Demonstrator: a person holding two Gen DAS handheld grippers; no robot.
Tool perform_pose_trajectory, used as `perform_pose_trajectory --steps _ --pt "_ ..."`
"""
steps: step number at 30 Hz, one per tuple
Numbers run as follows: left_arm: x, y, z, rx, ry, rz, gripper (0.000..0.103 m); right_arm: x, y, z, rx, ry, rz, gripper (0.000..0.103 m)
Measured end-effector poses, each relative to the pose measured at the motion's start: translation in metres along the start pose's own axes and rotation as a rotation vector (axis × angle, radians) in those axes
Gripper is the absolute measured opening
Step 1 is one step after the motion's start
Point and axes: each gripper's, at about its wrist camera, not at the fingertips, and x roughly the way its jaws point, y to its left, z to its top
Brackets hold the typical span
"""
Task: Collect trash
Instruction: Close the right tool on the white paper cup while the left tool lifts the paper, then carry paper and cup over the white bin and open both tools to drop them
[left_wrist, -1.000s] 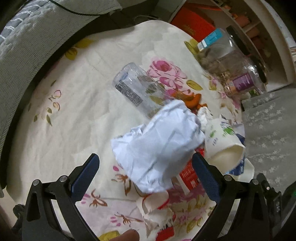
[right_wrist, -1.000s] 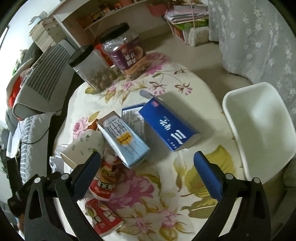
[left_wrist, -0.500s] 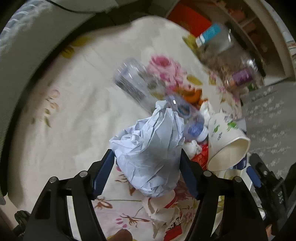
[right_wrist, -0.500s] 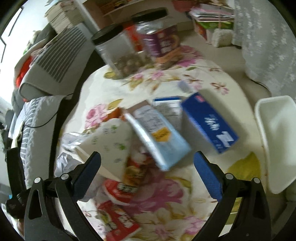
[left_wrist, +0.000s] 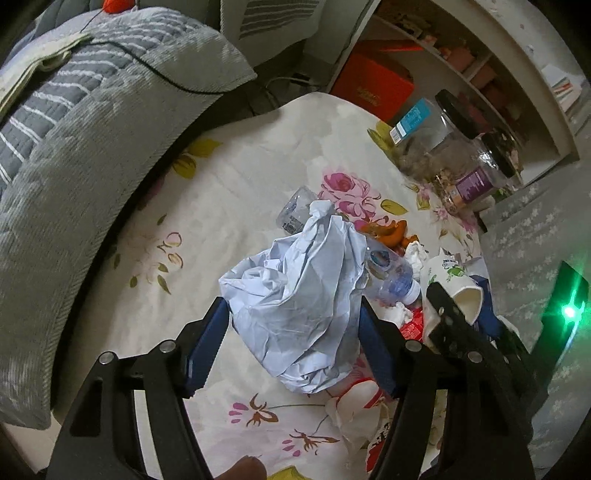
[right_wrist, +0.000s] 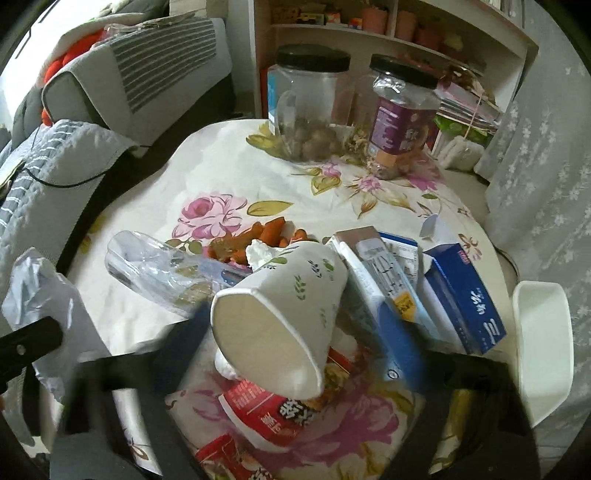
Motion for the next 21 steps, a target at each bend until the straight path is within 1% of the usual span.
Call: perform_pose_trajectory --steps 2,4,8,10,14,21 --pt "-0.003 -0.003 -0.001 0.012 -0.014 0.0 0.068 -0.003 -0.006 0.002 0.021 -0.01 0.024 0.044" --pt "-0.006 -0.007 -0.002 0.026 -0.036 0.003 0.067 -0.006 -0.008 0.003 0.046 -0.013 0.067 0.041" --pt "-0.015 -0.015 -0.001 0.058 -0.099 0.024 0.067 -0.019 -0.012 0.004 0.06 -0.045 0.1 0.041" --pt "-0.017 -0.017 -0.002 0.06 -0.115 0.027 0.068 -0.024 -0.014 0.005 0.058 -0.059 0.11 0.04" --pt "-0.023 -0.021 -0.002 0.051 -0.137 0.009 0.068 -0.035 -0.018 0.004 0.036 -0.095 0.115 0.04" --pt "-0.036 -0.039 -0.007 0.064 -0.203 -0.01 0.068 -0.057 -0.033 0.004 0.035 -0.155 0.109 0.04"
